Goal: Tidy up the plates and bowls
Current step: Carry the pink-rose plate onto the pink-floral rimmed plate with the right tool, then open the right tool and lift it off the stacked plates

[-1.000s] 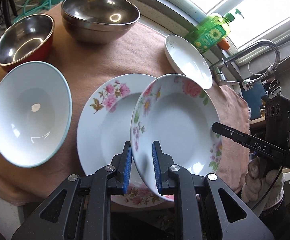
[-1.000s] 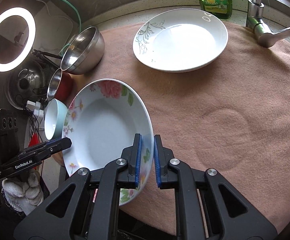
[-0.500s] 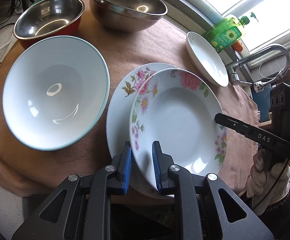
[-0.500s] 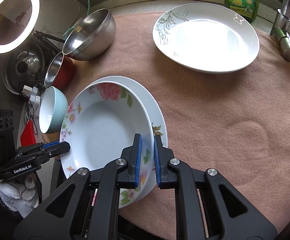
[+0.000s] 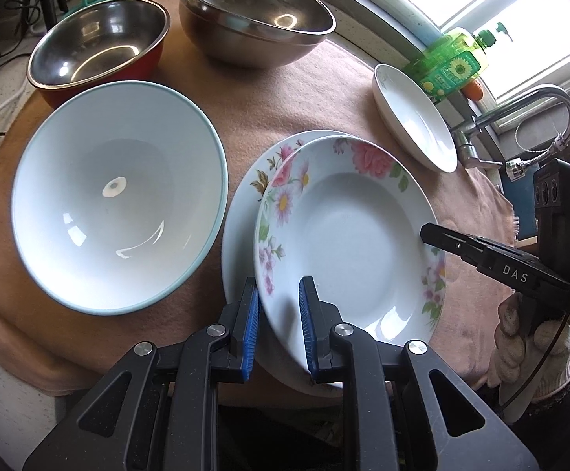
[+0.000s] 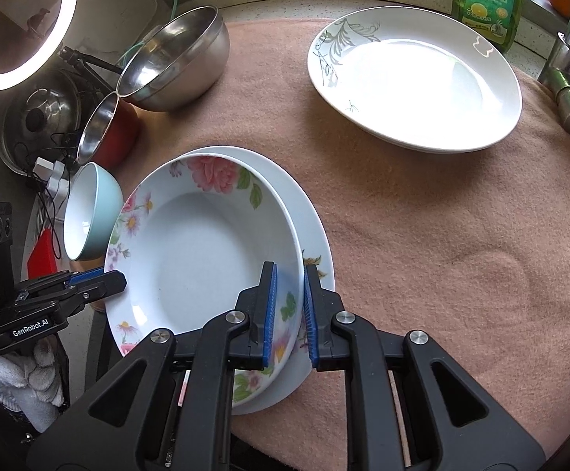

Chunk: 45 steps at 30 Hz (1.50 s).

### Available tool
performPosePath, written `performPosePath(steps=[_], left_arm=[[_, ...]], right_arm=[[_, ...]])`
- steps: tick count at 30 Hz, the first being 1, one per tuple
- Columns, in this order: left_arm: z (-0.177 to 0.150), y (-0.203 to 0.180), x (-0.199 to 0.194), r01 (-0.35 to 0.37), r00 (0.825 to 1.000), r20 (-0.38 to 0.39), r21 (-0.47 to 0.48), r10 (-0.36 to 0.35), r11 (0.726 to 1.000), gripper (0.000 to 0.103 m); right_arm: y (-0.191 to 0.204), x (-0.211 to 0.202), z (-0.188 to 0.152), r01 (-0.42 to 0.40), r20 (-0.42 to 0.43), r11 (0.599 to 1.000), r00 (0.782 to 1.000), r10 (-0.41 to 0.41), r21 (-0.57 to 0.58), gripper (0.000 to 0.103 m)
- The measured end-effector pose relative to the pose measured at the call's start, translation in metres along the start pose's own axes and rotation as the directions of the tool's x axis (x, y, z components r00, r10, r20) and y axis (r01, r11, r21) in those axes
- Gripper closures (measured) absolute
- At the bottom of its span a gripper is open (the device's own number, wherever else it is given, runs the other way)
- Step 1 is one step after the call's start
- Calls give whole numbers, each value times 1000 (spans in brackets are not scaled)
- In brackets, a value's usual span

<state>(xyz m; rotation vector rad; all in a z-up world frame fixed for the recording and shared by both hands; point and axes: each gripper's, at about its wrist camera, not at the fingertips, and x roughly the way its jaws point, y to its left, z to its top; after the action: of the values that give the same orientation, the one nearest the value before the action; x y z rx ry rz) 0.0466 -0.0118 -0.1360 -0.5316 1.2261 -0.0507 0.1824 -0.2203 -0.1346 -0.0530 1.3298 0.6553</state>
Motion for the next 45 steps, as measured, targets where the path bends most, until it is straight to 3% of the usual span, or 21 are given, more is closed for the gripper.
performPosePath(steps=[7, 26, 45], left_arm=[[1, -3, 0, -12, 1000, -13, 16, 13, 1000, 85], [8, -12, 1, -61, 997, -43, 82, 65, 995, 85], [2, -12, -11, -67, 997, -30, 70, 69, 995, 85]], right_arm=[[7, 1, 2, 46, -4, 998, 999, -46, -40, 83], [8, 0, 1, 60, -2, 998, 998, -60, -35, 83], [6, -6, -3, 60, 28, 998, 998, -60, -16, 83]])
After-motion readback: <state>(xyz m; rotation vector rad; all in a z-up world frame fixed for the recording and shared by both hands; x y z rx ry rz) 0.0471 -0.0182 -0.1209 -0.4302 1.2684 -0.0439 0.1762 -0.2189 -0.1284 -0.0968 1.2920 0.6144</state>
